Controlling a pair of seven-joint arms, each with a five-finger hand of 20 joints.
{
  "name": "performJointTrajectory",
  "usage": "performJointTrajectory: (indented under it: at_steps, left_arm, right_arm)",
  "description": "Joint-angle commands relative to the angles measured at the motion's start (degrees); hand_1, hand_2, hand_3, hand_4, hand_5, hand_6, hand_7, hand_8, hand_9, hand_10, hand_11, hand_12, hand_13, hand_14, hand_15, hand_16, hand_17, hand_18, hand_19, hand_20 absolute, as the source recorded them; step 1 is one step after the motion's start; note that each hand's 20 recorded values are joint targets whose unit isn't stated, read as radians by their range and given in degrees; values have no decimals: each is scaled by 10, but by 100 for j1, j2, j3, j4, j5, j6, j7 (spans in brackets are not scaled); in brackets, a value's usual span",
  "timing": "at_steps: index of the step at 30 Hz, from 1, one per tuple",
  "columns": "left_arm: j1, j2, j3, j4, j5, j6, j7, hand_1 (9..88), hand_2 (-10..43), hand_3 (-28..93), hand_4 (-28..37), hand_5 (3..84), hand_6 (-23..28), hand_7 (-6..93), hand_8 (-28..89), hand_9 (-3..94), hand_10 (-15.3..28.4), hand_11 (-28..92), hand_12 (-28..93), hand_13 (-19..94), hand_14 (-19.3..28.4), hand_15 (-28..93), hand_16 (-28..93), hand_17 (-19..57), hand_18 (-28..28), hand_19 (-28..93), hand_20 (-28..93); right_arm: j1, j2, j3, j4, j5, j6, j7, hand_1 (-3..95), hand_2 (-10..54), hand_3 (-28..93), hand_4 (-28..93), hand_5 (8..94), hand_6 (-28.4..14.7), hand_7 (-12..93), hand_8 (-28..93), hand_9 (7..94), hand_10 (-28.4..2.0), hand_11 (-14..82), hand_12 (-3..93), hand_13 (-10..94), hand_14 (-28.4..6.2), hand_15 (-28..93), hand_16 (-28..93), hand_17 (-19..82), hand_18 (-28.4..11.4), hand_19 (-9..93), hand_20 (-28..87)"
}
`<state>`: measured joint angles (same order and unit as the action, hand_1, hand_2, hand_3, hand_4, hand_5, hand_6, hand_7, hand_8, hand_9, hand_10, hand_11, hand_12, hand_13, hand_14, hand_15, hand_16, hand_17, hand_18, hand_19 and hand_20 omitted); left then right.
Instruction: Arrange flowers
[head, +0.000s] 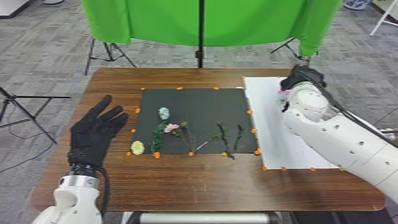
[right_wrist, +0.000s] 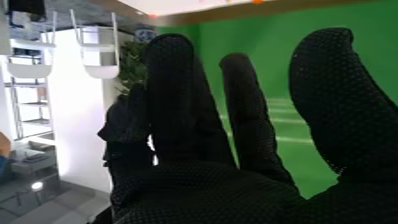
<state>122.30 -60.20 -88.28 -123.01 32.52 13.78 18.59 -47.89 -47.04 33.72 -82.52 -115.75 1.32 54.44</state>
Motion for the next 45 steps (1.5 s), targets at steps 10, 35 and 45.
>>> performJointTrajectory:
  at_steps: [10, 35, 45]
  left_arm:
    - [-63, -119, 2, 41, 19, -54, -128, 251, 74, 794, -243, 382, 92, 138, -102, 370, 206, 264, 114, 280, 283, 551, -87, -76, 273, 583, 141]
    - [-26, -182, -57, 13, 111, -141, -282, 251, 74, 793, -245, 384, 93, 139, -102, 371, 207, 263, 113, 280, 283, 552, -87, -75, 273, 583, 140]
    - [-50, -258, -83, 49, 163, -183, -451, 251, 76, 793, -243, 384, 93, 140, -102, 371, 207, 264, 113, 280, 284, 552, -87, -75, 272, 583, 139]
  right_arm:
    - [-311, -479, -87, 389, -271, -414, -136, 383, -95, 814, -283, 575, 15, 169, -131, 577, -162, 188, 142, 576, -115, 750, 72, 246, -218, 913, 456]
    - [-1689, -603, 268, -1792, -1348, 668, -1711, 556, -95, 703, -283, 881, 23, 186, 47, 937, -63, 268, 316, 806, -47, 730, 193, 367, -219, 932, 584]
    - [-1854, -962, -79, -1748, -1589, 411, -2036, 546, -95, 695, -283, 864, 25, 193, 31, 916, -65, 295, 328, 765, -63, 773, 179, 337, -221, 932, 576]
